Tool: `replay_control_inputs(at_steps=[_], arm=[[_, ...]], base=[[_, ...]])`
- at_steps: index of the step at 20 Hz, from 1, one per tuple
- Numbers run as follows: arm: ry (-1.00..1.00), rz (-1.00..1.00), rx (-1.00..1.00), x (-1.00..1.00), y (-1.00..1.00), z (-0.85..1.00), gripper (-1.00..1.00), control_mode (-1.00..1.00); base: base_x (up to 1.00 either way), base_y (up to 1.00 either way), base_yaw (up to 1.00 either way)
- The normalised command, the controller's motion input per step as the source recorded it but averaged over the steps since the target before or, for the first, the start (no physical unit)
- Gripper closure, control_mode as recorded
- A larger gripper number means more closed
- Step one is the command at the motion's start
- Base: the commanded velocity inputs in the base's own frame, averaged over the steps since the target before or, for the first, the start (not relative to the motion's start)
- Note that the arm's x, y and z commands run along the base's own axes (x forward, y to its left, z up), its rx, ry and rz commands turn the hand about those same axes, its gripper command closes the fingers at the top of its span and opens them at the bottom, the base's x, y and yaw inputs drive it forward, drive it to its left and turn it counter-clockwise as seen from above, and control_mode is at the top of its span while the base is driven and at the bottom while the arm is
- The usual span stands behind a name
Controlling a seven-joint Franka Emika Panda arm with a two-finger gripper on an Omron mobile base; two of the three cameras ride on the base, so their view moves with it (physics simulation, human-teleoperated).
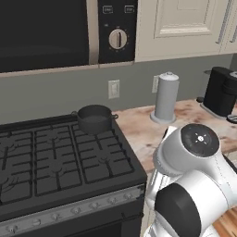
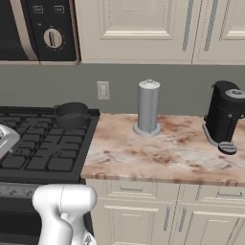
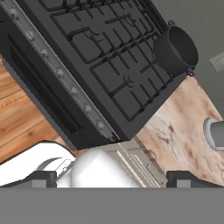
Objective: Move the pot and pan from the stove into the sink.
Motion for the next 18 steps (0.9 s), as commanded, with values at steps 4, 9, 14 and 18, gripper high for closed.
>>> replay_control_inputs(at_steps=[4,9,14,18], arm=[[0.02,0.0,0.0,0.45,-0.06,0.0,-1.0,-1.0],[0.02,0.0,0.0,0.52,-0.06,0.0,-1.0,-1.0],[0.0,0.0,0.0,0.1,-0.02,0.0,-1.0,-1.0],[0.0,0.0,0.0,0.07,0.0,-0.01,-1.0,-1.0]], base=[[0.0,0.0,0.0],[0.0,0.0,0.0],[0.0,0.0,0.0],[0.0,0.0,0.0]])
